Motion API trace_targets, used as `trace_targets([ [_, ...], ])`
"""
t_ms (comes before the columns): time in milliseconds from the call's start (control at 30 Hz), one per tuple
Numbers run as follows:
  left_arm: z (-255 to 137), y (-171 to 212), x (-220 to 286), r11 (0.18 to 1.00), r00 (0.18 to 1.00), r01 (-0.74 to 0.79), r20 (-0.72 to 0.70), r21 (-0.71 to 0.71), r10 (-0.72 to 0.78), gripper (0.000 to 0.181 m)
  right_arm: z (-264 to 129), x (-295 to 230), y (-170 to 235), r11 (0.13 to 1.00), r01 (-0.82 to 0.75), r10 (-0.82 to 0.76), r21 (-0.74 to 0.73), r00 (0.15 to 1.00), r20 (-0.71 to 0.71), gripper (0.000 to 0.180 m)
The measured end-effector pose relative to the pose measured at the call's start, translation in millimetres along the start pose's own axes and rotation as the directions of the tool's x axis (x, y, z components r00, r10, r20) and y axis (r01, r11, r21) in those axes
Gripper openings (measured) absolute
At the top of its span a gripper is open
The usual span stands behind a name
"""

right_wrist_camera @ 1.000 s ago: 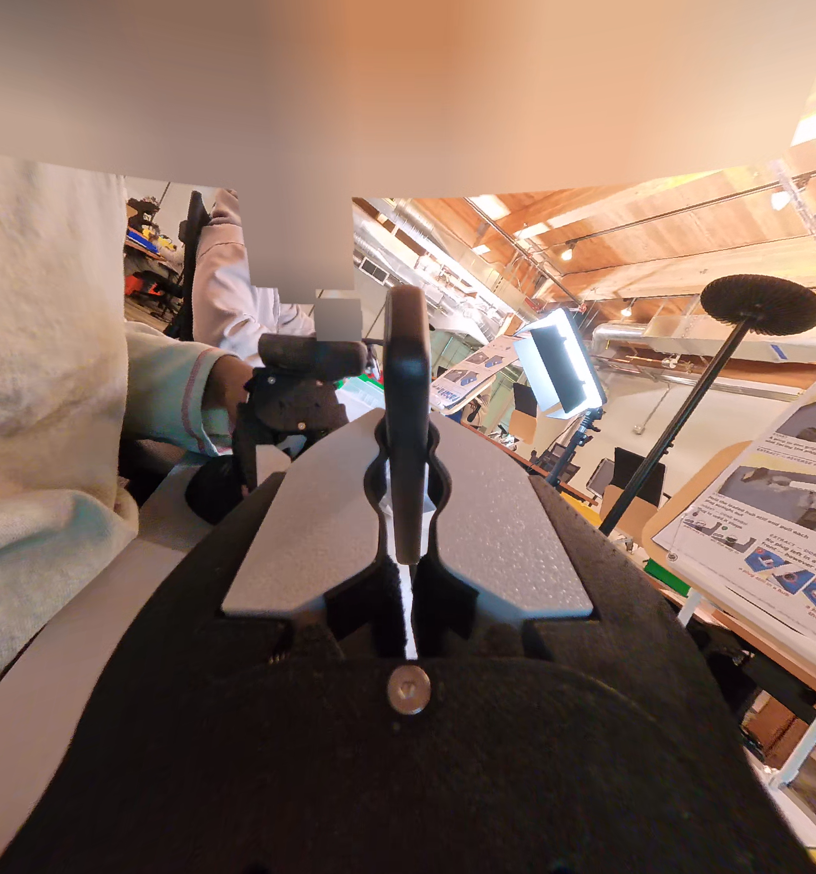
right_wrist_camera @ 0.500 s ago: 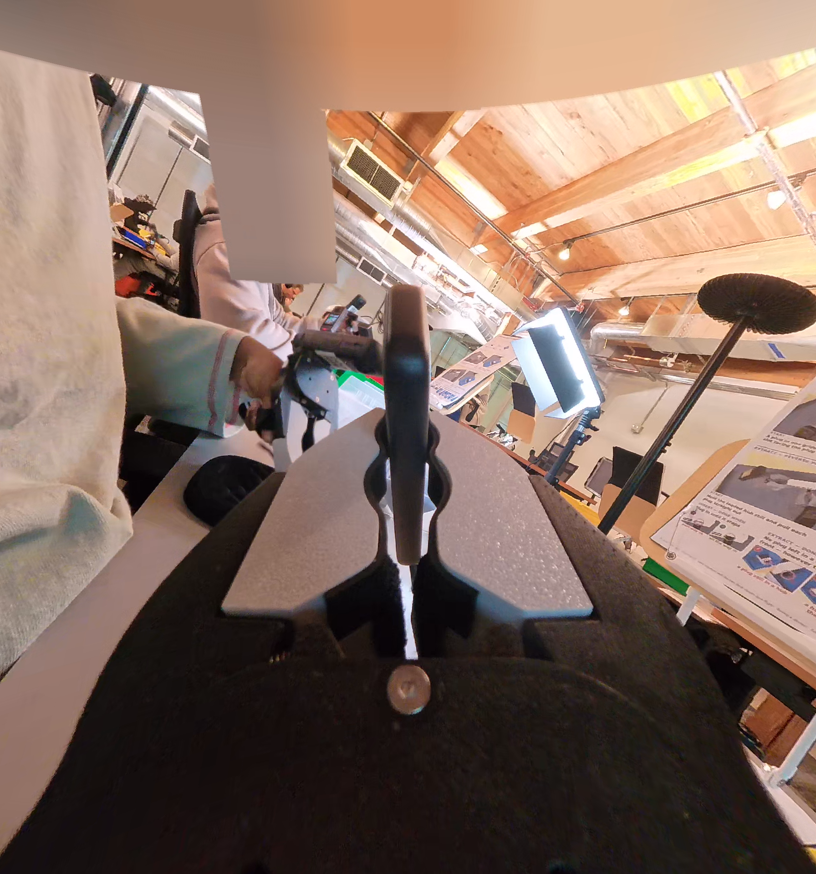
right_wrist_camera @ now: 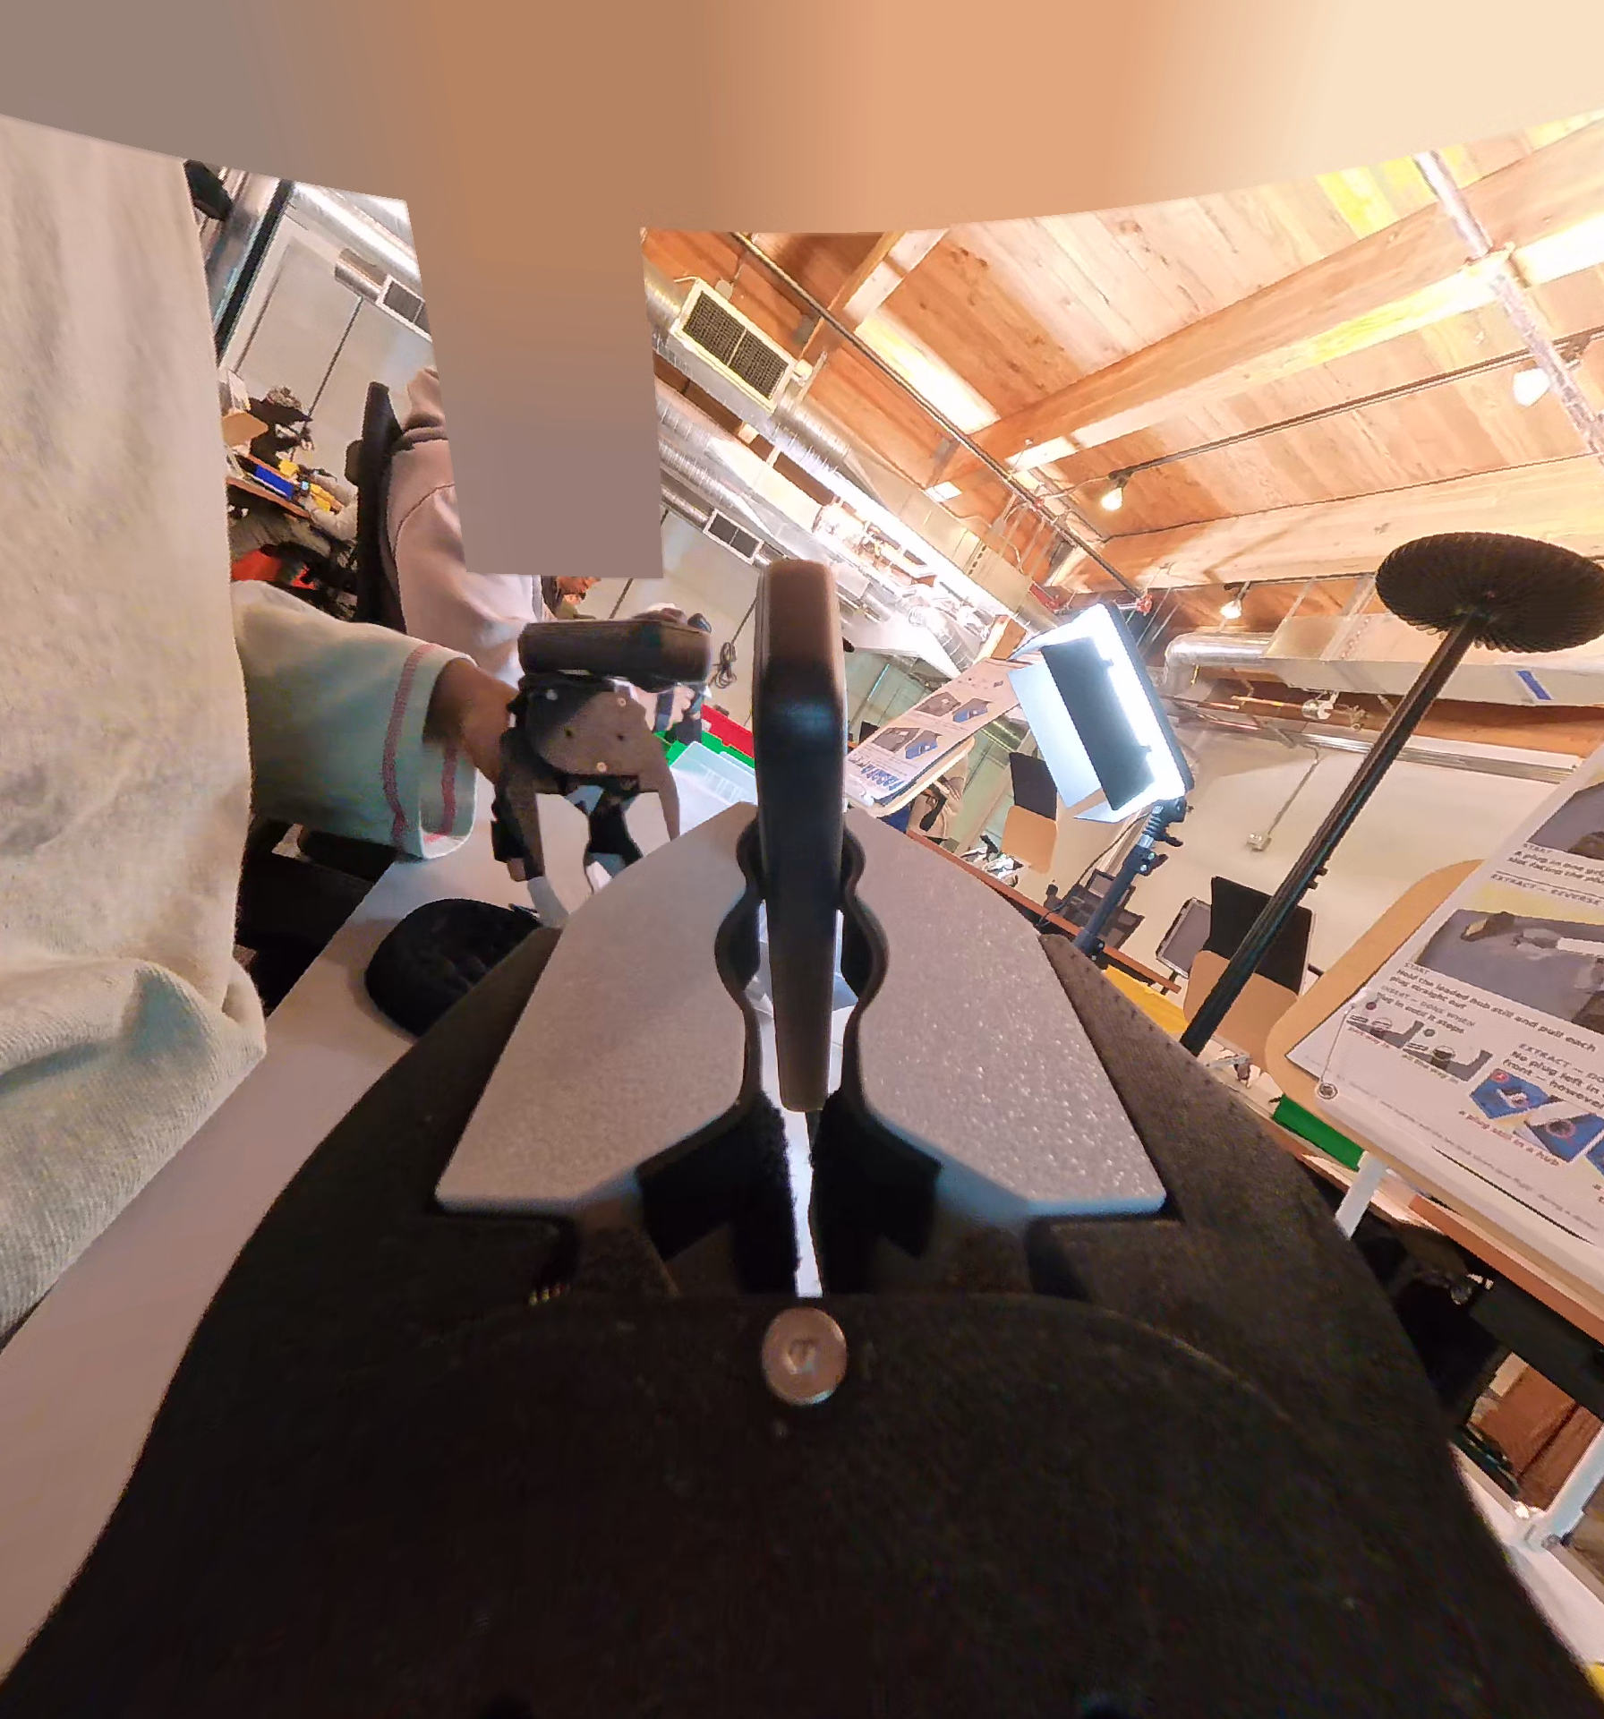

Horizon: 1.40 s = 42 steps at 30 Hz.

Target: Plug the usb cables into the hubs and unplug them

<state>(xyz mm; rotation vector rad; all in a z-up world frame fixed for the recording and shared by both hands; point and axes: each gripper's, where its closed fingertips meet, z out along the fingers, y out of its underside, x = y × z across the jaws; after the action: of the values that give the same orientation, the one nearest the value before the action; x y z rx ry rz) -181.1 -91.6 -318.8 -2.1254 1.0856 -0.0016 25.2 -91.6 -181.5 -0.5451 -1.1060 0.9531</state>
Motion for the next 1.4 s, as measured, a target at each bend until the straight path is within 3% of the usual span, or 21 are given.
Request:
trace_targets([
  [67, 0, 2, 2, 0.998, 0.998, -0.053, 0.031, -0.035, 0.054, 0.03, 0, 0, 0, 1.0, 0.0, 0.0, -0.001, 1.0, 0.0, 0.012],
  [133, 3, 6, 5, 0.996, 0.997, -0.063, 0.032, -0.069, 0.065, 0.012, 0, 0, 0, 1.0, 0.0, 0.0, -0.002, 1.0, 0.0, 0.012],
  [233, -2, -4, 5, 0.998, 0.998, -0.056, 0.038, -0.031, 0.057, 0.007, 0, 0, 1, 1.0, 0.001, -0.001, -0.002, 1.0, -0.001, 0.012],
  [333, -39, -53, 2, 0.975, 0.999, 0.029, 0.009, 0.219, -0.031, 0.007, 0, 1, 0, 1.0, -0.003, 0.003, 0.001, 1.0, -0.002, 0.012],
  [467, -103, -120, -26, 0.822, 0.989, 0.124, -0.002, 0.556, -0.148, 0.006, 0, 1, 0, 1.0, -0.007, 0.007, 0.004, 1.0, -0.003, 0.012],
  [567, -141, -164, -21, 0.613, 0.935, 0.35, -0.297, 0.709, -0.191, 0.006, 0, 3, -1, 1.0, -0.002, 0.003, 0.006, 1.0, -0.01, 0.013],
  [600, -149, -173, -17, 0.545, 0.877, 0.469, -0.439, 0.695, -0.194, 0.006, 0, 3, -1, 1.0, -0.002, 0.002, 0.008, 1.0, -0.013, 0.013],
  [667, -147, -175, -12, 0.487, 0.717, 0.666, -0.664, 0.565, -0.211, 0.006, -2, 4, -2, 1.0, -0.005, 0.005, 0.013, 1.0, -0.018, 0.013],
  [767, -96, -135, -6, 0.554, 0.546, 0.778, -0.753, 0.294, -0.367, 0.006, -2, 4, -3, 1.0, -0.009, 0.01, 0.018, 1.0, -0.02, 0.013],
  [867, -43, -81, 5, 0.597, 0.481, 0.797, -0.687, 0.085, -0.545, 0.006, -2, 4, -2, 1.0, -0.012, 0.012, 0.016, 1.0, -0.018, 0.012],
  [1000, -18, -51, 12, 0.667, 0.556, 0.744, -0.583, 0.033, -0.592, 0.007, -1, 4, -1, 1.0, -0.01, 0.01, 0.01, 1.0, -0.016, 0.013],
  [1133, -4, -31, 2, 0.749, 0.699, 0.66, -0.413, 0.06, -0.584, 0.01, -1, 3, -1, 1.0, -0.009, 0.009, 0.009, 1.0, -0.017, 0.013],
  [1267, 6, -8, -2, 0.86, 0.844, 0.509, -0.214, 0.032, -0.492, 0.019, -1, 3, -1, 1.0, -0.009, 0.009, 0.009, 1.0, -0.017, 0.013],
  [1400, 7, -3, -6, 0.911, 0.91, 0.41, -0.081, 0.049, -0.406, 0.031, -1, 3, -1, 1.0, -0.007, 0.007, 0.006, 1.0, -0.016, 0.013],
])
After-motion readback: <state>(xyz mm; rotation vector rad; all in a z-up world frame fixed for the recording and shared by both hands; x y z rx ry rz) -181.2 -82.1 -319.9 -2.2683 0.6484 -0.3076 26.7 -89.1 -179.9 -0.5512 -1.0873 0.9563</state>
